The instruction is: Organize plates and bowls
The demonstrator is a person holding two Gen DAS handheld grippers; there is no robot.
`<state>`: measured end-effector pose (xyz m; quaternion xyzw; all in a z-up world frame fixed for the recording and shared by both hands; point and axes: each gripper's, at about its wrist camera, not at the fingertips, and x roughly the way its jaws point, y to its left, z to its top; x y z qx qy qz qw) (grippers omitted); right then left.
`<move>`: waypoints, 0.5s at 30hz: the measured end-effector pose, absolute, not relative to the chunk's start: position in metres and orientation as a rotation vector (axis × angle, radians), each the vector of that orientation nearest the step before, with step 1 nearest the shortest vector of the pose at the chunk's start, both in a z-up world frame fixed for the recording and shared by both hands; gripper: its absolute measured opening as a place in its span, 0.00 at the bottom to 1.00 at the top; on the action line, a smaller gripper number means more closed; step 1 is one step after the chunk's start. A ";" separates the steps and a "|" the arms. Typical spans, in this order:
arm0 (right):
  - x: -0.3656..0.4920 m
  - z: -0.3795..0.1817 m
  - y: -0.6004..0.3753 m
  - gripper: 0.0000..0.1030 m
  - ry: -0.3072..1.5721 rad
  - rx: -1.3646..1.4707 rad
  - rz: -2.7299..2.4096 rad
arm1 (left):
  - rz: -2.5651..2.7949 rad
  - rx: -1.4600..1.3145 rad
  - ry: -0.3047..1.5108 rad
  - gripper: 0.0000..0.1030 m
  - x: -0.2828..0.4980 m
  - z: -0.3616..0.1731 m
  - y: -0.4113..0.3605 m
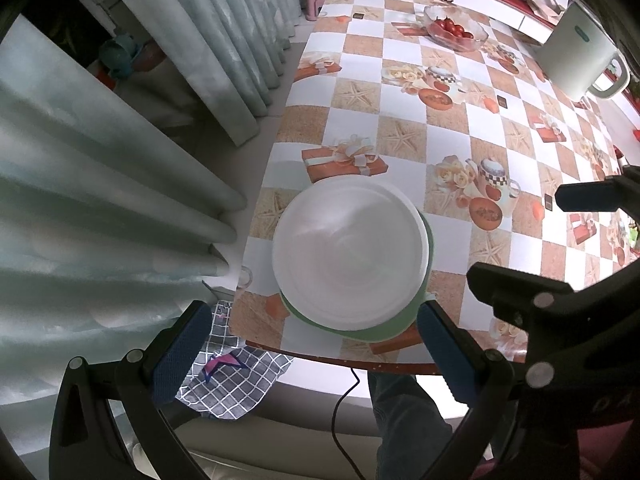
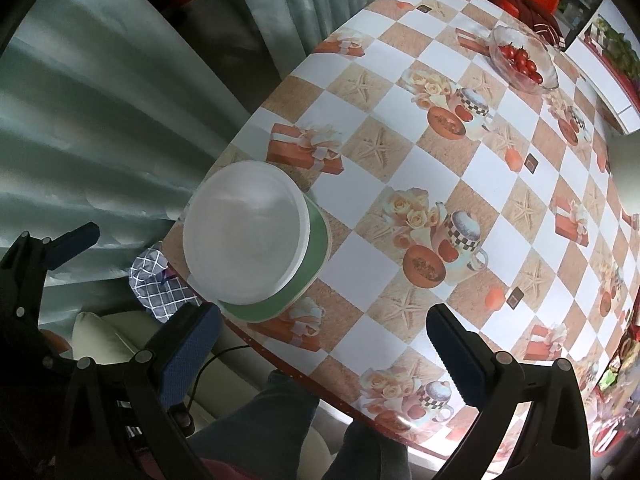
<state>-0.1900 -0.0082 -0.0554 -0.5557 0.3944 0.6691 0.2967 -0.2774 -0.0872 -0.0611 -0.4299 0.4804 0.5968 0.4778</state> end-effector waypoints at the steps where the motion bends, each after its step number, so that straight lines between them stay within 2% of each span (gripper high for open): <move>1: -0.190 -0.055 -0.008 1.00 1.048 -1.480 1.781 | 1.456 -1.048 1.177 0.99 -0.277 -0.061 -0.087; 15: -0.187 -0.059 -0.010 1.00 1.051 -1.510 1.789 | 1.435 -1.054 1.200 0.99 -0.267 -0.065 -0.090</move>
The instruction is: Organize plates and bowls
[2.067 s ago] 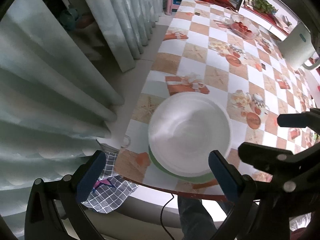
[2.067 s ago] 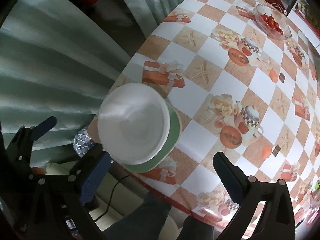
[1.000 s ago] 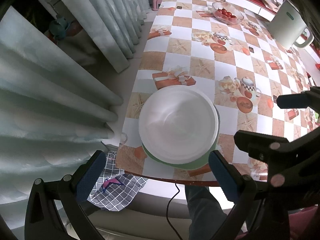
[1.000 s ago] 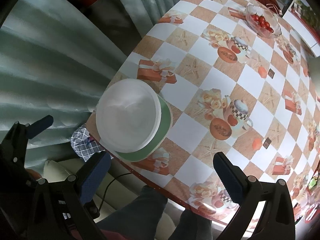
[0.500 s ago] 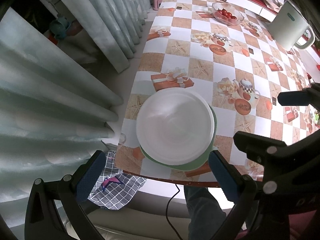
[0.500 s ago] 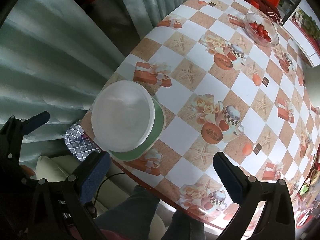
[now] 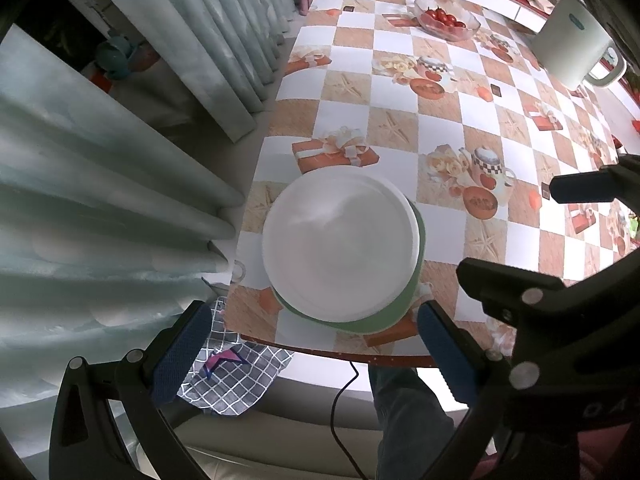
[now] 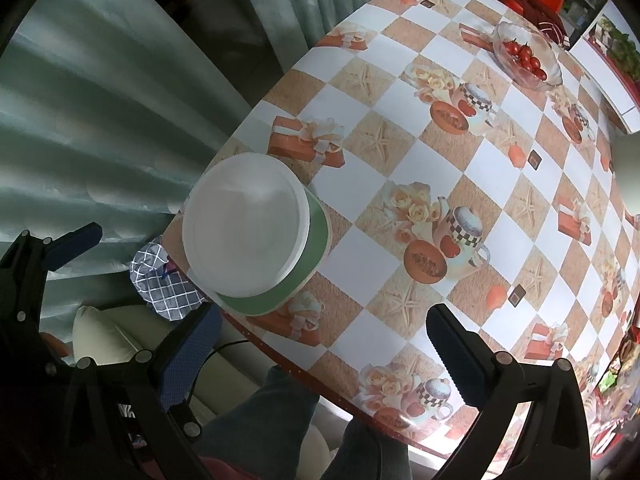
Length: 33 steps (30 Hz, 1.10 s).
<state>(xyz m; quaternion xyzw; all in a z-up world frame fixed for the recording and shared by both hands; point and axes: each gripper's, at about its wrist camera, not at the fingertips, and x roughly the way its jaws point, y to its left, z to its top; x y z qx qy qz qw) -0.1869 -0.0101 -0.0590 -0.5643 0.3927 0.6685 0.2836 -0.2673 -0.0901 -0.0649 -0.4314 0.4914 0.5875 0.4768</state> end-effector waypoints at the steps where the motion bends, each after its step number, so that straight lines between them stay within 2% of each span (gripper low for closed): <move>1: -0.187 -0.059 -0.010 1.00 1.052 -1.511 1.789 | 1.434 -1.055 1.201 0.99 -0.267 -0.065 -0.090; 33: -0.185 -0.071 -0.016 1.00 1.073 -1.543 1.765 | 1.416 -1.093 1.212 0.99 -0.270 -0.076 -0.096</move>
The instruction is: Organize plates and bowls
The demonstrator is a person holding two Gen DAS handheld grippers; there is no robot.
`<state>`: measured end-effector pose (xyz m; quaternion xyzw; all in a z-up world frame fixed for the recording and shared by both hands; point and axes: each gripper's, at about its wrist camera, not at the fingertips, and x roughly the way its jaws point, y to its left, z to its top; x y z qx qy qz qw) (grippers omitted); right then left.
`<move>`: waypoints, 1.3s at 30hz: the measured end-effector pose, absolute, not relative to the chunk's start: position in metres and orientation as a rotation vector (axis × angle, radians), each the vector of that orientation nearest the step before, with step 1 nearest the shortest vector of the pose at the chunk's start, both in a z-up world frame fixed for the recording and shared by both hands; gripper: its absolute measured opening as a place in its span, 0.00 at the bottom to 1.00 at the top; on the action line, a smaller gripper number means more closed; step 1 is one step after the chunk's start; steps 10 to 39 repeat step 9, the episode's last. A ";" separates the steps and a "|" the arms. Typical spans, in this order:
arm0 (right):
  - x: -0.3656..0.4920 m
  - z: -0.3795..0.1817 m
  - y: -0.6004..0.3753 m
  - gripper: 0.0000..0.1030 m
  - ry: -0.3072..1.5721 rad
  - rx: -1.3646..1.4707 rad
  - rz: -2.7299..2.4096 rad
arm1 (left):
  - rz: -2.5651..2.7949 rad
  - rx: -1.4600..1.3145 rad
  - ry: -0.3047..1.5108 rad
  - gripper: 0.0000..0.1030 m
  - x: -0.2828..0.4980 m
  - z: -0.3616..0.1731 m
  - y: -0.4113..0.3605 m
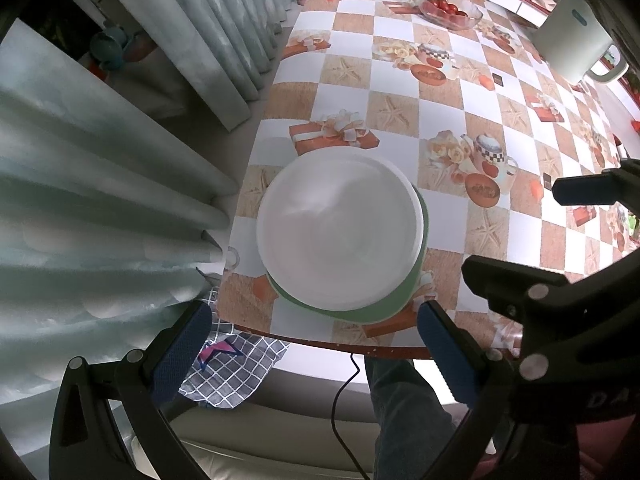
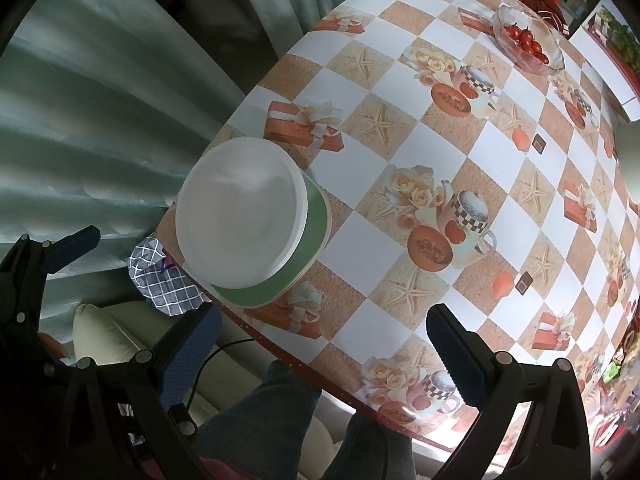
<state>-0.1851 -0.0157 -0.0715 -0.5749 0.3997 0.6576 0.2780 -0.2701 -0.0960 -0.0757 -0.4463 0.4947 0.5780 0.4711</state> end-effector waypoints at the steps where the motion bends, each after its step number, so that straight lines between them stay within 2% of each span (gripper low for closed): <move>1: -0.185 -0.072 -0.016 1.00 1.074 -1.542 1.765 | 1.416 -1.094 1.212 0.99 -0.270 -0.076 -0.096; 39: -0.188 -0.074 -0.017 1.00 1.072 -1.541 1.769 | 1.460 -1.052 1.169 0.99 -0.276 -0.071 -0.099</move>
